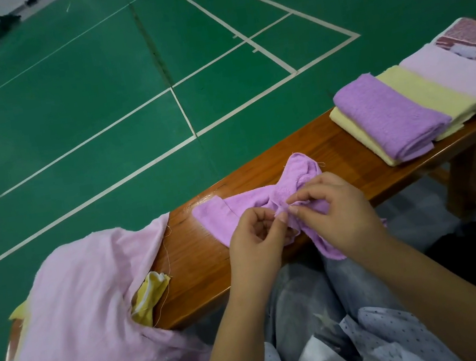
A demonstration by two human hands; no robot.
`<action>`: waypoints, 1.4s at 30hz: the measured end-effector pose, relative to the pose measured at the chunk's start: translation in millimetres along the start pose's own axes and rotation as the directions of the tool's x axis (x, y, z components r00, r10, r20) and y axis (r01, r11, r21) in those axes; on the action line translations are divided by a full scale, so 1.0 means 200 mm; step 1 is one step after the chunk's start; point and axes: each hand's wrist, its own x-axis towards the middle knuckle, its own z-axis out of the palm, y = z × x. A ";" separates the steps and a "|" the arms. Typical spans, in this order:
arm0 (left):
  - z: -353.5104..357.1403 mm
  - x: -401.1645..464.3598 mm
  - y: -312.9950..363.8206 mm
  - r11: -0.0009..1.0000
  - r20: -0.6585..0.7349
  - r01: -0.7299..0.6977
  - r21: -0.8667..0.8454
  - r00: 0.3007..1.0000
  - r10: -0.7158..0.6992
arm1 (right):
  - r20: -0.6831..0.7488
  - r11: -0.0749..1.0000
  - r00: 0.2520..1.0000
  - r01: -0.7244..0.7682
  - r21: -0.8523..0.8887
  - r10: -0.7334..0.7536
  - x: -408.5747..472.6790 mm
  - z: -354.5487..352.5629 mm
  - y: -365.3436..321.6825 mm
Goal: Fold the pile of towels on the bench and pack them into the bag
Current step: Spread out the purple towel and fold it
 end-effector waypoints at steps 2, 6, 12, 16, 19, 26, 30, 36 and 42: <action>0.00 0.00 0.01 1.000 -0.001 0.003 0.004 1.000 -0.003 | -0.002 1.000 1.000 0.008 0.012 -0.008 0.00 -0.01 0.00; 0.01 0.01 0.01 0.999 -0.006 -0.004 0.035 1.000 0.004 | 0.087 0.975 0.994 -0.086 0.204 0.069 0.01 -0.02 0.01; 0.00 0.01 0.00 1.000 -0.004 -0.002 0.022 1.000 0.003 | 0.226 0.881 0.970 -0.178 0.438 0.084 0.01 -0.04 0.03; 0.00 0.02 0.00 1.000 -0.007 -0.005 0.014 1.000 0.005 | 0.175 0.911 0.980 -0.160 0.379 0.099 0.02 -0.03 0.03; 0.00 0.02 -0.01 1.000 -0.017 -0.008 0.030 1.000 0.009 | 0.140 0.932 0.987 -0.125 0.339 0.081 0.02 -0.03 0.02; 0.00 0.03 -0.02 0.999 -0.009 -0.006 0.042 1.000 0.006 | 0.125 0.950 0.991 -0.081 0.301 0.045 0.00 0.03 0.02; 0.01 0.03 -0.02 1.000 -0.003 0.010 0.014 1.000 -0.010 | 0.131 0.948 0.990 -0.083 0.306 0.044 0.00 0.03 0.04; 0.04 0.05 -0.03 0.999 -0.044 0.051 -0.016 0.998 -0.052 | 0.060 0.961 0.998 -0.005 0.275 -0.012 0.01 0.08 0.09; 0.07 0.05 -0.04 0.997 -0.023 0.069 -0.018 0.997 -0.070 | 0.148 0.973 0.986 0.040 0.227 -0.075 0.02 0.07 0.13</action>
